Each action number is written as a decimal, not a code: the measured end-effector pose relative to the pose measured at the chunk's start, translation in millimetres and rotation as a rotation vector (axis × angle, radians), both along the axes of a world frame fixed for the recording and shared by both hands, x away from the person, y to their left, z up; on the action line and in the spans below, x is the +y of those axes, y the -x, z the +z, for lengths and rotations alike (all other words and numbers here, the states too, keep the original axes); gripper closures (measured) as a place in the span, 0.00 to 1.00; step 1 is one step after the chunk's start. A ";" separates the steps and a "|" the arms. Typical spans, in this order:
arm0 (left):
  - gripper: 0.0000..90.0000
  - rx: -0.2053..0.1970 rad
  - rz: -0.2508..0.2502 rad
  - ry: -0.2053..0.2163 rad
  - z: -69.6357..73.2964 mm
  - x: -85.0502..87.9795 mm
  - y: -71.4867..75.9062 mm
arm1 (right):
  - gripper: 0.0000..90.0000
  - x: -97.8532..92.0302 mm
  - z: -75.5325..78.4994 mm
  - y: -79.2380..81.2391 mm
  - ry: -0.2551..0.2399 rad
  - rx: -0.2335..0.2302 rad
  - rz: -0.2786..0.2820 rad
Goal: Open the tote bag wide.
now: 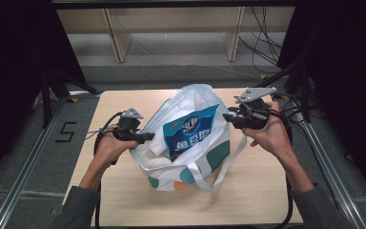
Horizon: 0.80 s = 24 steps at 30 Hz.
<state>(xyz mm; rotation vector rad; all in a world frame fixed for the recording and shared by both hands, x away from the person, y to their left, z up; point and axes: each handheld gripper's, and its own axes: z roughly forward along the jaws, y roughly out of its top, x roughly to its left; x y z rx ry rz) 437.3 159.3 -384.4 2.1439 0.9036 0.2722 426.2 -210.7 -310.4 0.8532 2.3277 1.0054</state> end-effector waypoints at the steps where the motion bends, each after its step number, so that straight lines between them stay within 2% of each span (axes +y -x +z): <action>1: 0.88 0.002 0.000 0.006 -0.2 -1.5 -1.0 | 0.79 -5.4 -7.7 -7.2 -0.012 0.031 -0.012; 2: 0.88 0.004 0.002 0.006 -0.9 -3.1 -2.2 | 0.80 -10.7 -11.6 -12.7 -0.001 0.043 -0.004; 3: 0.88 0.010 -0.002 0.003 -2.5 -3.9 -3.7 | 0.80 -14.5 -18.7 -16.9 -0.010 0.068 -0.029; 5: 0.88 0.017 0.015 -0.027 -6.8 -4.5 -6.4 | 0.82 -19.9 -37.2 -25.7 -0.003 0.085 -0.047; 6: 0.89 0.060 0.056 -0.026 -9.5 -5.5 -4.7 | 0.83 -21.9 -46.8 -29.5 0.003 0.104 -0.057; 8: 0.89 0.046 0.013 -0.061 -19.3 -4.5 -11.0 | 0.85 -21.6 -68.9 -33.7 0.020 0.153 -0.066; 10: 0.90 0.066 0.013 -0.081 -31.9 -6.2 -12.6 | 0.87 -20.0 -91.7 -36.9 0.029 0.193 -0.067; 11: 0.90 0.077 0.016 -0.077 -38.2 -6.2 -13.5 | 0.88 -20.2 -99.0 -38.7 0.039 0.184 -0.059; 13: 0.90 0.107 0.027 -0.067 -52.3 -4.8 -16.3 | 0.89 -19.1 -114.2 -40.2 0.047 0.216 -0.059; 15: 0.91 0.125 0.042 -0.065 -65.3 -4.7 -18.4 | 0.90 -18.7 -128.1 -41.7 0.069 0.218 -0.058; 16: 0.91 0.136 0.041 -0.084 -71.4 -4.8 -19.5 | 0.90 -17.3 -135.5 -42.1 0.068 0.227 -0.072; 17: 0.91 0.131 0.047 -0.082 -79.3 -5.5 -20.5 | 0.91 -16.8 -141.0 -42.6 0.076 0.233 -0.065; 18: 0.91 0.149 0.027 -0.112 -81.2 -4.1 -21.7 | 0.91 -16.7 -145.4 -43.2 0.095 0.242 -0.056; 19: 0.91 0.158 0.033 -0.119 -90.8 -4.7 -22.0 | 0.91 -15.8 -148.1 -43.2 0.093 0.246 -0.054; 20: 0.91 0.172 0.040 -0.105 -98.7 -4.7 -21.8 | 0.91 -14.5 -155.1 -43.5 0.100 0.249 -0.048; 21: 0.91 0.173 0.055 -0.070 -105.7 -2.5 -21.3 | 0.91 -12.9 -159.3 -41.9 0.112 0.289 -0.054; 22: 0.91 0.177 0.063 -0.052 -106.4 -0.7 -20.5 | 0.92 -12.2 -167.2 -42.3 0.120 0.298 -0.044; 23: 0.91 0.172 0.063 -0.040 -106.6 1.2 -19.7 | 0.92 -11.8 -173.2 -42.9 0.119 0.284 -0.034; 24: 0.91 0.176 0.059 -0.050 -104.8 1.6 -18.7 | 0.92 -11.7 -177.6 -42.8 0.119 0.286 -0.027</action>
